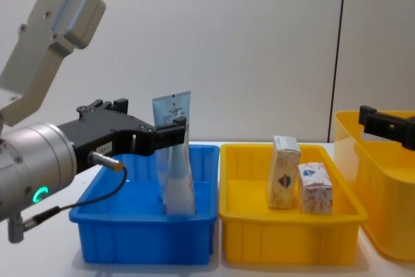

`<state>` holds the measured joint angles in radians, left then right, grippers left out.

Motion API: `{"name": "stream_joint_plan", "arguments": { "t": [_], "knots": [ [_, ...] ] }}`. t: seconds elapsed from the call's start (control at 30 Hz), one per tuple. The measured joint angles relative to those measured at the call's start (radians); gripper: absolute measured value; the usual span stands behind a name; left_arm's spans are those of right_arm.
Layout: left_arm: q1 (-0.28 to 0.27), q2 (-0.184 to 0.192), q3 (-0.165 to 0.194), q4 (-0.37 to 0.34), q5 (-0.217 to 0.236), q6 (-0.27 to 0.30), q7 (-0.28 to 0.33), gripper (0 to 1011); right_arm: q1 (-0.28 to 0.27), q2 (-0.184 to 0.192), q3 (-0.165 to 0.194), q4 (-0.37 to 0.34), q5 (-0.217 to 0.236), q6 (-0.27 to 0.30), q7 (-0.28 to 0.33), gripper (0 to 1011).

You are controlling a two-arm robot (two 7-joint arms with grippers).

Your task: Bimanual collaborative sorting of washing and personal care products

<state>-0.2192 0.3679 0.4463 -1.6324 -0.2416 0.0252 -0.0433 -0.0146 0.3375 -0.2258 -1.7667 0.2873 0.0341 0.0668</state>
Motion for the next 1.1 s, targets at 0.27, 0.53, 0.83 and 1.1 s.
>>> {"name": "stream_joint_plan", "arguments": {
  "t": [0.27,0.53,0.83,1.1],
  "knots": [
    [0.075,-0.012,-0.024,-0.055,-0.021,-0.002,0.028,1001,0.0,0.0,0.0,0.0,0.0,0.0,0.0,1003],
    [0.175,-0.026,-0.053,-0.125,-0.036,-0.042,0.074,1001,0.0,0.0,0.0,0.0,0.0,0.0,0.0,1003],
    [0.223,-0.035,-0.061,-0.154,-0.065,-0.061,0.063,1001,0.0,0.0,0.0,0.0,0.0,0.0,0.0,1003],
    [0.201,-0.038,-0.051,-0.13,-0.096,-0.052,0.0,1001,0.0,0.0,0.0,0.0,0.0,0.0,0.0,1003]
  ]
}}
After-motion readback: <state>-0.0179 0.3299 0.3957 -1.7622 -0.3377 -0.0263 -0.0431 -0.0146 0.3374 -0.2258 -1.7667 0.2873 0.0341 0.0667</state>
